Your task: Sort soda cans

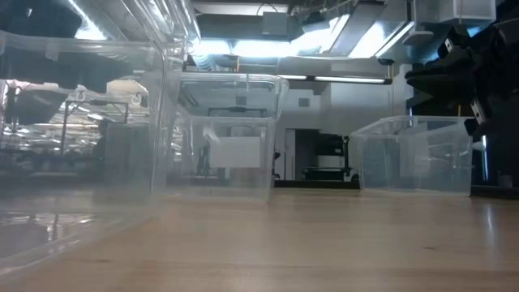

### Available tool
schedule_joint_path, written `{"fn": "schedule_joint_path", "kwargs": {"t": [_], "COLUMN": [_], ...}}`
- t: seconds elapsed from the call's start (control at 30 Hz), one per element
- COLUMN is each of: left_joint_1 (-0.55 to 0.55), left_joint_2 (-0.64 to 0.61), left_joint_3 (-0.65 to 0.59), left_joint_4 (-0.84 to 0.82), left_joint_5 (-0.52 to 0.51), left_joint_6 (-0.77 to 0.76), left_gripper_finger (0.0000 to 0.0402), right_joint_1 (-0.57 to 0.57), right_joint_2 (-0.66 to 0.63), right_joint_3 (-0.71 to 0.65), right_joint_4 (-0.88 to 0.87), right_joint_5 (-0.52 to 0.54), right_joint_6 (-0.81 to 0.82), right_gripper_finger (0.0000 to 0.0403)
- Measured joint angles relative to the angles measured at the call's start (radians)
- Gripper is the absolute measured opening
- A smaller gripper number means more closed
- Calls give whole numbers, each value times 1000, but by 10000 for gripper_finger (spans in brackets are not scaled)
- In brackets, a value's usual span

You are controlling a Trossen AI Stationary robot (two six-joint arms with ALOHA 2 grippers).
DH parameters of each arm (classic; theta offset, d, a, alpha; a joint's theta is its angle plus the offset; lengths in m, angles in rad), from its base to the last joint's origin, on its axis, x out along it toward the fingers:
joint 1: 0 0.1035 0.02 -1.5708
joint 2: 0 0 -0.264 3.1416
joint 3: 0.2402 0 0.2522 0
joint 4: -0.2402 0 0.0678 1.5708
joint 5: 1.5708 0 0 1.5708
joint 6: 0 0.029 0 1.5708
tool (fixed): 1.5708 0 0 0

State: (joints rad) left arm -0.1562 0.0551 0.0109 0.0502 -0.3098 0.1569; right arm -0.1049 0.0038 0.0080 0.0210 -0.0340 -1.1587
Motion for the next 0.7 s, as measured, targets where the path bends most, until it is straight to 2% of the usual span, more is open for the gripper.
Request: {"fn": "schedule_joint_path", "kwargs": {"t": [0.2, 0.4, 0.6, 0.7], "left_joint_1": [0, 0, 0, 4], "left_joint_2": [0, 1, 0, 0], "left_joint_3": [0, -1, -1, -1], "left_joint_4": [0, 58, 209, 241], "left_joint_5": [0, 0, 0, 0], "left_joint_6": [0, 47, -129, -113], "left_gripper_finger": [8, 8, 8, 8], "right_joint_1": [0, 0, 0, 0], "right_joint_2": [0, 0, 0, 0], "right_joint_3": [0, 0, 0, 0], "right_joint_4": [2, 9, 33, 46], "right_joint_5": [24, 24, 23, 34], "right_joint_6": [-98, -103, -103, -104], "right_gripper_finger": [44, 44, 44, 44]}}
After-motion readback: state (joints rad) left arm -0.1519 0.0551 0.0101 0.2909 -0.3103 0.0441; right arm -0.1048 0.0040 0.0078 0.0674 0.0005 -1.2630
